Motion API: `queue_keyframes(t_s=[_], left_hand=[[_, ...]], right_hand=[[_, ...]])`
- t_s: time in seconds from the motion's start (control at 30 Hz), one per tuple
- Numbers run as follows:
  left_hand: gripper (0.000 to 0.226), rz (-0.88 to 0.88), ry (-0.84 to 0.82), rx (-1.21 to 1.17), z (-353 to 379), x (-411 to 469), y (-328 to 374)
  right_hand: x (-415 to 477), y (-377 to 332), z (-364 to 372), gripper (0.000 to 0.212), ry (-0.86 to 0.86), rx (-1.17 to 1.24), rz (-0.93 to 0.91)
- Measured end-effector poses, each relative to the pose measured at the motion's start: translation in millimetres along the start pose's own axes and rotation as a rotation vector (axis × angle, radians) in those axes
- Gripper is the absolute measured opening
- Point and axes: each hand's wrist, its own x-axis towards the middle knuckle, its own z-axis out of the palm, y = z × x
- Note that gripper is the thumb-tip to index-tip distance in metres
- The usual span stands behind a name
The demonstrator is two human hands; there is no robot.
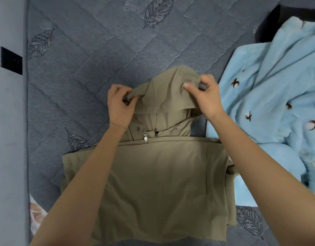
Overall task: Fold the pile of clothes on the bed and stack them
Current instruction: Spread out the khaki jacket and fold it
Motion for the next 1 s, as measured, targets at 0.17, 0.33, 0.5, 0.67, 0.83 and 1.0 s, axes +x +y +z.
queue_keyframes(t_s=[0.17,0.33,0.5,0.67,0.83,1.0], left_hand=[[0.02,-0.103,0.104,-0.256,-3,1,7],[0.044,-0.366,-0.116,-0.328,4,0,-2],[0.025,-0.245,-0.174,-0.25,2,4,4],[0.023,-0.186,-0.23,-0.305,-15,-10,8],[0.014,-0.186,-0.34,-0.39,-50,-40,1],[0.031,-0.166,-0.362,-0.176,-83,-80,-23]], right_hand=[[9,-13,-14,0.024,0.071,0.213,-0.089],[10,12,-6,0.033,-0.029,0.012,0.054],[-4,11,0,0.034,-0.08,0.025,0.045],[-32,4,-4,0.031,-0.198,0.008,0.014],[-84,-1,-18,0.025,-0.37,-0.068,-0.002],[-148,5,-19,0.016,-0.563,-0.127,0.051]])
